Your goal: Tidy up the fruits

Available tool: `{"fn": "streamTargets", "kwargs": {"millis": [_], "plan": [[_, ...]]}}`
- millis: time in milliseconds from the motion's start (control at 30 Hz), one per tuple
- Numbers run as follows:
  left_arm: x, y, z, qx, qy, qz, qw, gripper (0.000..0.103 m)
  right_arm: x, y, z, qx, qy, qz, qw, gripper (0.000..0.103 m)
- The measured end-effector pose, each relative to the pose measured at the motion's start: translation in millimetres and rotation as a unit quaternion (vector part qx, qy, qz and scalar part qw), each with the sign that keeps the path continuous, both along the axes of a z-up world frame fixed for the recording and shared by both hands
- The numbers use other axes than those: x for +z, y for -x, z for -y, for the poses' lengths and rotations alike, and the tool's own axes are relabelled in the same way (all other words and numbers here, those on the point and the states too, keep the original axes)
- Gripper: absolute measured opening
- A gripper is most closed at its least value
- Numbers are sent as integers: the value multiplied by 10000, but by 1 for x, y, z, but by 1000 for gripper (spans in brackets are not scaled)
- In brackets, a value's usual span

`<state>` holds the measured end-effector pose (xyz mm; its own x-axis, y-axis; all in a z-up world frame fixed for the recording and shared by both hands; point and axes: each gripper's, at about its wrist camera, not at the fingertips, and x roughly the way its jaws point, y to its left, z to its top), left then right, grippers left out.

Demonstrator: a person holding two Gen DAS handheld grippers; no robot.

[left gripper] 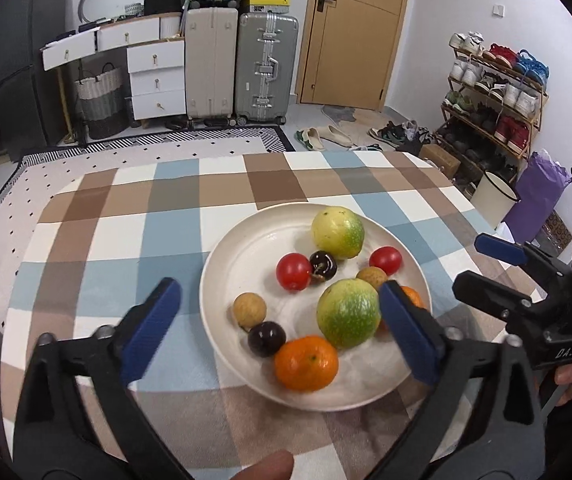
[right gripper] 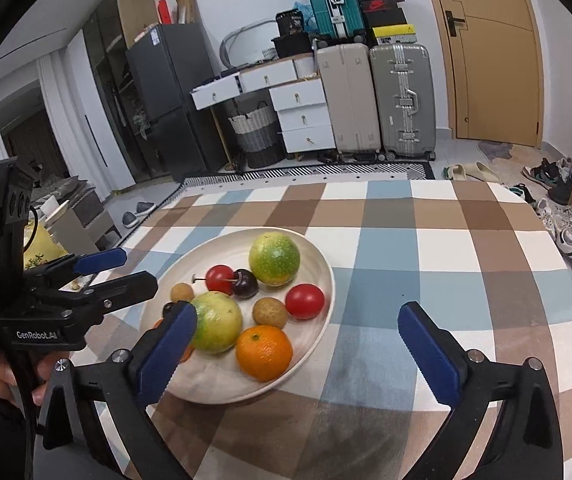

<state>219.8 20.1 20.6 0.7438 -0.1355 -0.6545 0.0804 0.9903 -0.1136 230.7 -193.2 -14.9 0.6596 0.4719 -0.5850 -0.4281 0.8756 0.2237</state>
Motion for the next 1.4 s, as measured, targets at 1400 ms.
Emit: {"fn": "streamTargets", "kwargs": {"millis": [1400], "plan": [[-19, 103, -4, 524, -64, 1145, 9920, 102, 1, 90, 8, 331, -88, 1140, 9929, 103]]}}
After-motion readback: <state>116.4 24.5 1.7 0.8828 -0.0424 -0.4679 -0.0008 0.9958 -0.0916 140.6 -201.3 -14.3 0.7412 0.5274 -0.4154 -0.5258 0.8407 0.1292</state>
